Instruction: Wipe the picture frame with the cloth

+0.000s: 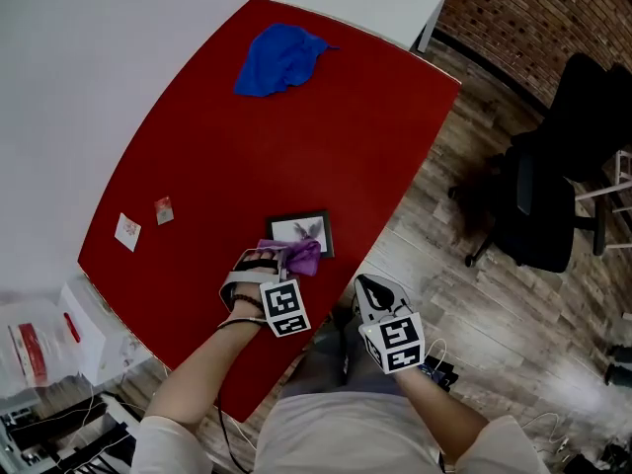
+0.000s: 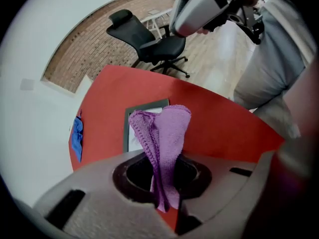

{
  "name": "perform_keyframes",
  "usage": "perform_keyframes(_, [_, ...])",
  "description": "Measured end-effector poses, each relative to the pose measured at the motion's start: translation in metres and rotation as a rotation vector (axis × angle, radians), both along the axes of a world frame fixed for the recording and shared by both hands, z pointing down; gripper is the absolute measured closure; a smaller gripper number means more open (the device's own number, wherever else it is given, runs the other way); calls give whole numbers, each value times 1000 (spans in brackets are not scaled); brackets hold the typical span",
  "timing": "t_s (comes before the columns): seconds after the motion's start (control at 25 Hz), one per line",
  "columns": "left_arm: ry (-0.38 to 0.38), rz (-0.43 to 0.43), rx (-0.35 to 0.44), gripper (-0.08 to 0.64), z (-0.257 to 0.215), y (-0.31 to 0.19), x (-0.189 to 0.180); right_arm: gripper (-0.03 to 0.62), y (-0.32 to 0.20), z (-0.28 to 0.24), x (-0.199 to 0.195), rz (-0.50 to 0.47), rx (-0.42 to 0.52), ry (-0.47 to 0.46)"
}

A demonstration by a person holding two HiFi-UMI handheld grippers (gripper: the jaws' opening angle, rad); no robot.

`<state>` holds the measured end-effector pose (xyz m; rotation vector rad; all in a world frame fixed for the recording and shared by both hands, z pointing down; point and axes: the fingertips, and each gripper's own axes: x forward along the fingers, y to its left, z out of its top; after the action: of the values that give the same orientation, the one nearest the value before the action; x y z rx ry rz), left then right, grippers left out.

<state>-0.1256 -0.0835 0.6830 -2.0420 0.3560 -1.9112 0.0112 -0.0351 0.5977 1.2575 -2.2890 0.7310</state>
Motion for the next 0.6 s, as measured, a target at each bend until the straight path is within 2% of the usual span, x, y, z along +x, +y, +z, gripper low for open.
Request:
perform_keyframes(0.2, [3, 34, -11, 500, -5, 27, 2, 588, 1, 0, -1, -7, -3, 0])
perform_keyframes(0.32, [11, 31, -1, 500, -7, 25, 1, 588, 1, 0, -1, -6, -2, 0])
perform_keyframes(0.6, [35, -57, 81, 500, -17, -49, 10, 588, 4, 0, 5, 12, -3, 4])
